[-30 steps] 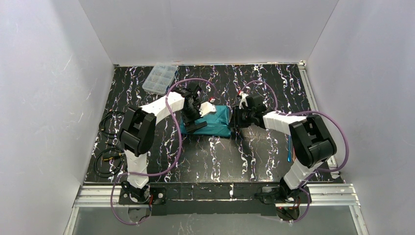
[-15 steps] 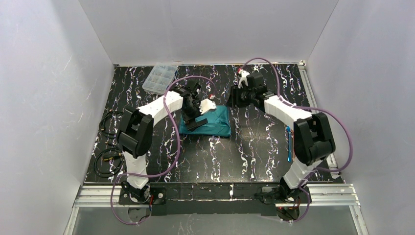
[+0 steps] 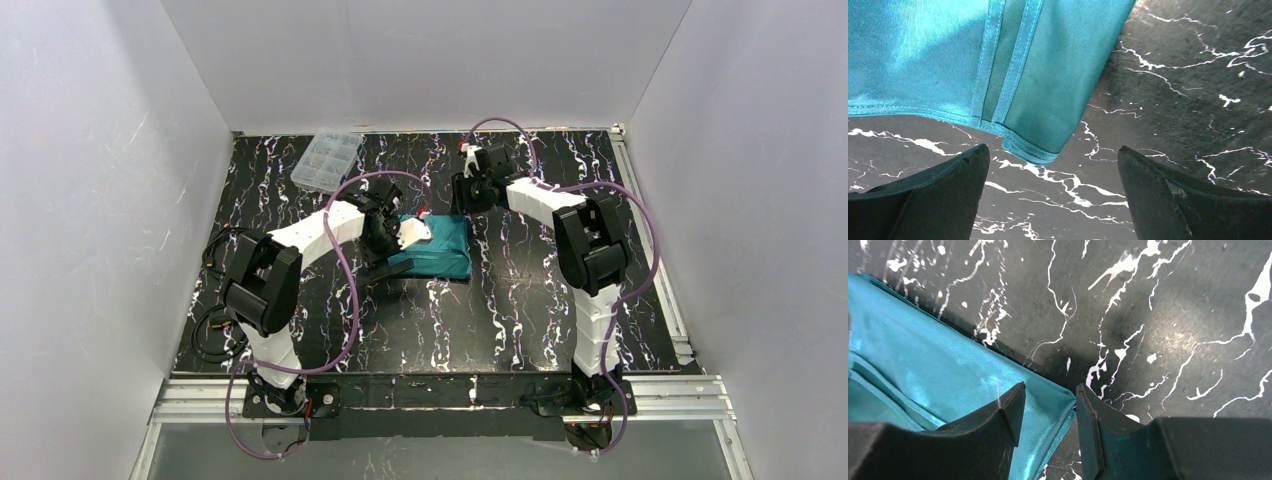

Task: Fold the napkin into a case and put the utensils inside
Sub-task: Rotate the 2/3-rectangle-folded napkin at the center of the board.

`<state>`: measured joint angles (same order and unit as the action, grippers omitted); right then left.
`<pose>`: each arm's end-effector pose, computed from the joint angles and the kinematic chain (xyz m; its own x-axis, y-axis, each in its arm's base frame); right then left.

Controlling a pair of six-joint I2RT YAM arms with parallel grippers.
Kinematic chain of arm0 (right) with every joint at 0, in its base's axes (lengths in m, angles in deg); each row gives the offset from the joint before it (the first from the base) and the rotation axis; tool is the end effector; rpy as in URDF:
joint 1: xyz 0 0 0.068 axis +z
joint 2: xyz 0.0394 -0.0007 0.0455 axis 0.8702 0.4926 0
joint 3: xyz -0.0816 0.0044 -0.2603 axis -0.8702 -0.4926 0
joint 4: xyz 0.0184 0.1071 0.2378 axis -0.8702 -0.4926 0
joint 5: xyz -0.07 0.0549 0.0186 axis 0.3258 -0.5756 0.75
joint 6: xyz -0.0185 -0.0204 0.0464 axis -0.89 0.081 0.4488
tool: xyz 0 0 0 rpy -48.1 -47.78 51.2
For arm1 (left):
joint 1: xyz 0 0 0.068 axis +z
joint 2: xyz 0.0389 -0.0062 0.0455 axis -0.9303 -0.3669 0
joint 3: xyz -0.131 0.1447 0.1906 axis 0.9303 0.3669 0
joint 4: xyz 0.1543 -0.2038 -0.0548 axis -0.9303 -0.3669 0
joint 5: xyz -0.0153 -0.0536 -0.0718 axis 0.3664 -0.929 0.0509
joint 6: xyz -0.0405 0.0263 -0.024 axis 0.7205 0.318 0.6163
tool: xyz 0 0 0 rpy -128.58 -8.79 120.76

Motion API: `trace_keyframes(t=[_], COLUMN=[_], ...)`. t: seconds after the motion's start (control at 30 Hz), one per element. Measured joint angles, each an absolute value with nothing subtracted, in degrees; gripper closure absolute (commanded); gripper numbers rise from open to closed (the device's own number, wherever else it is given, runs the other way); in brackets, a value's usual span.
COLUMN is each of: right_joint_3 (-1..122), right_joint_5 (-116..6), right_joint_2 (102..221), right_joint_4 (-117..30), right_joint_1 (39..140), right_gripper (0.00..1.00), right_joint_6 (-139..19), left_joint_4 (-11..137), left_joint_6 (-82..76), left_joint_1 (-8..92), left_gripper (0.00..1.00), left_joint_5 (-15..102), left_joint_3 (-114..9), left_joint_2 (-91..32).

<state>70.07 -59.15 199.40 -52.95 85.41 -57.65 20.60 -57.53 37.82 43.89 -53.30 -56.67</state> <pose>0.4176 0.2022 0.1835 -0.7068 -0.1537 -0.6905 -0.4387 0.8610 0.2574 0.3064 -0.1874 0.1992 -0.2242 0.9126 -0.3420 0.9488 0.2845 0.1372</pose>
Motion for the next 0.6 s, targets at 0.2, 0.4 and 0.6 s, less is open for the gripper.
trace_keyframes(t=[0.2, 0.4, 0.6], right_joint_3=[70.01, 66.2, 58.31], right_joint_5=[-57.91, -57.23, -56.29], right_joint_2=[200.38, 199.62, 194.87], right_joint_4=[-53.21, -50.37, -46.81], right_joint_1=[85.85, 85.85, 85.85], right_gripper=[0.52, 0.53, 0.55], right_joint_6=[-58.88, -59.77, -59.75], left_joint_4=[25.15, 29.89, 32.54], left_joint_6=[-57.99, -59.1, -60.7], left_joint_1=[37.89, 37.91, 37.93], left_gripper=[0.01, 0.01, 0.02], left_joint_5=[47.19, 50.12, 53.0], left_joint_3=[-51.73, -50.79, -50.51], left_joint_2=[-56.71, -56.82, -57.87])
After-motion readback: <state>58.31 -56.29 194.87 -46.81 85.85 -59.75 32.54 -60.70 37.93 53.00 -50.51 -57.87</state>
